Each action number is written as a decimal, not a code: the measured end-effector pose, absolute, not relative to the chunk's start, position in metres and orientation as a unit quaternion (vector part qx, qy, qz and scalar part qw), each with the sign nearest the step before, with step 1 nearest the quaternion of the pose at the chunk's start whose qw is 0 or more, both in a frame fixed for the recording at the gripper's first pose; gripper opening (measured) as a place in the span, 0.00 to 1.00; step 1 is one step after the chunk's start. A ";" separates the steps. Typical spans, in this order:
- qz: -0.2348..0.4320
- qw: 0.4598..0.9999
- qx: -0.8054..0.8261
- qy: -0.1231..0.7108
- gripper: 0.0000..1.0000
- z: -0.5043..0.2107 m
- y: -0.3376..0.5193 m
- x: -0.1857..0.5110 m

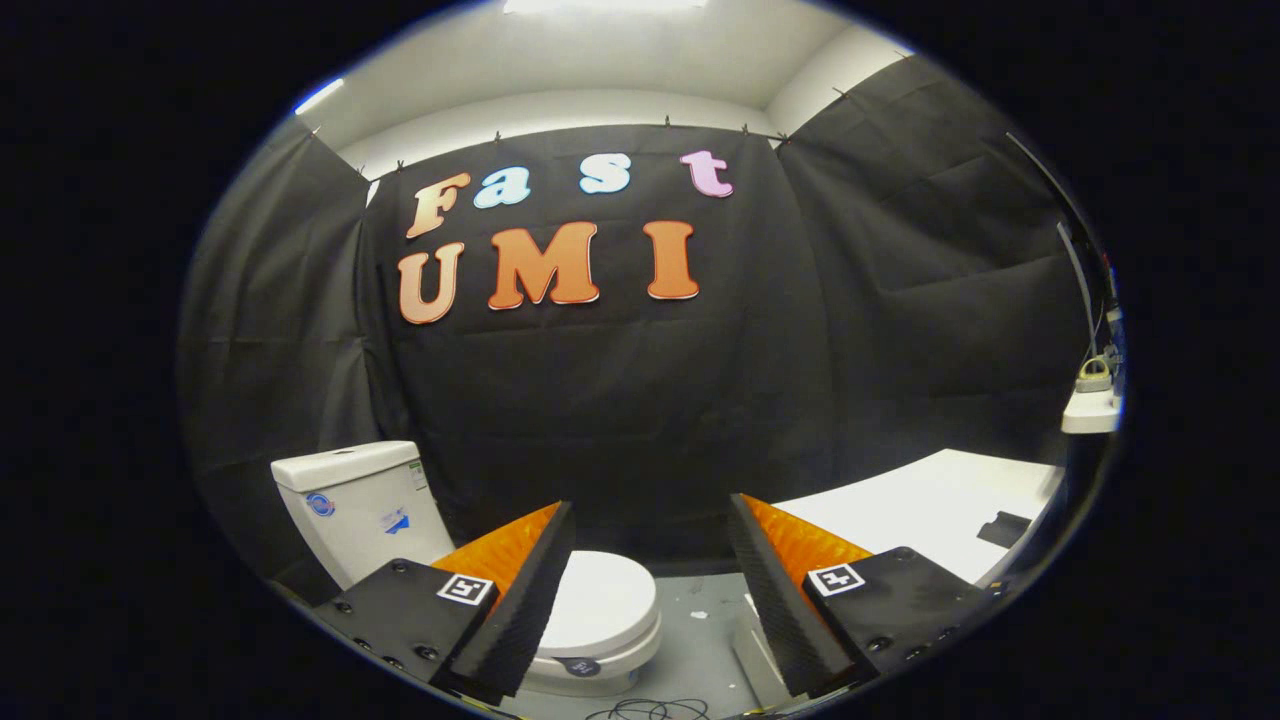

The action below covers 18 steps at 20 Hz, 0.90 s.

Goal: Open the toilet lid.

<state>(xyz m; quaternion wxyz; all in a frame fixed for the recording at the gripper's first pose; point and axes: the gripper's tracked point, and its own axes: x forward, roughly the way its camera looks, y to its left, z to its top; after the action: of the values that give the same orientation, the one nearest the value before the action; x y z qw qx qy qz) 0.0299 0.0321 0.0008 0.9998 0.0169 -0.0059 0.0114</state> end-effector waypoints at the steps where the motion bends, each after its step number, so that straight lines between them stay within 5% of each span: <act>1: 0.021 0.999 0.026 -0.002 0.98 -0.002 0.044 0.041; 11: 0.068 0.977 0.173 0.107 0.99 -0.145 0.091 0.111; 18: 0.043 0.897 0.380 0.221 0.99 -0.264 0.060 0.091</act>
<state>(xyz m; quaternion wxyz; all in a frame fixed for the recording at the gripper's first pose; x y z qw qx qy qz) 0.0914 0.0599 -0.2639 0.8969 0.3805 0.2214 0.0431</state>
